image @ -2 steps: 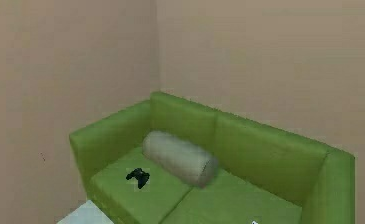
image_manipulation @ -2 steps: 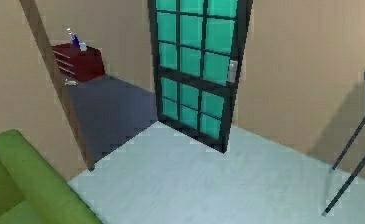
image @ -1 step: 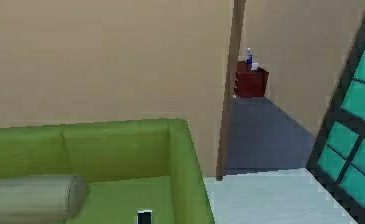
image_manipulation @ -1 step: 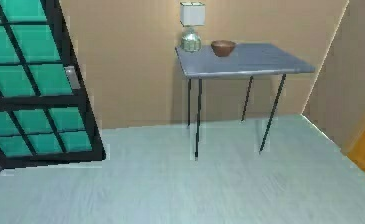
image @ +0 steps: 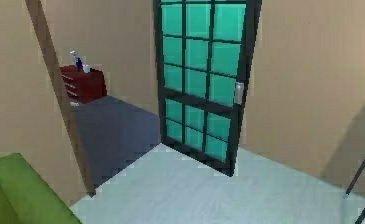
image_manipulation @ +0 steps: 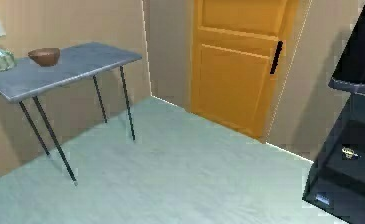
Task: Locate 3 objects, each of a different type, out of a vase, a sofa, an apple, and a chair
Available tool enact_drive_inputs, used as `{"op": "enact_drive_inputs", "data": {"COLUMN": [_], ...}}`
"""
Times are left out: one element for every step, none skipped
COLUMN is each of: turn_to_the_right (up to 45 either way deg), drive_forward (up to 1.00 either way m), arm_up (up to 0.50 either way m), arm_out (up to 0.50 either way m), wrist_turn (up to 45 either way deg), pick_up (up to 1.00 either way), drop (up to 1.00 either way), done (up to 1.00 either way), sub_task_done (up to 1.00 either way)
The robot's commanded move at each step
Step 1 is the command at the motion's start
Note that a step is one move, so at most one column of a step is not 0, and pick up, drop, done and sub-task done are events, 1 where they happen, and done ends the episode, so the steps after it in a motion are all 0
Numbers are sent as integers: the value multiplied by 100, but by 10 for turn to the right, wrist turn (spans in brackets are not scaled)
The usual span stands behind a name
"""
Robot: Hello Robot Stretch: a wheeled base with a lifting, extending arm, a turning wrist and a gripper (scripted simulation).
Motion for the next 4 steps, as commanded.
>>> {"op": "enact_drive_inputs", "data": {"turn_to_the_right": [330, 0, -420, 0], "drive_forward": [0, 35, 0, 35], "arm_up": [0, 0, 0, 0], "arm_out": [0, 0, 0, 0], "wrist_turn": [0, 0, 0, 0], "pick_up": [0, 0, 0, 0], "drop": [0, 0, 0, 0], "done": [0, 0, 0, 0], "sub_task_done": [0, 0, 0, 0]}}
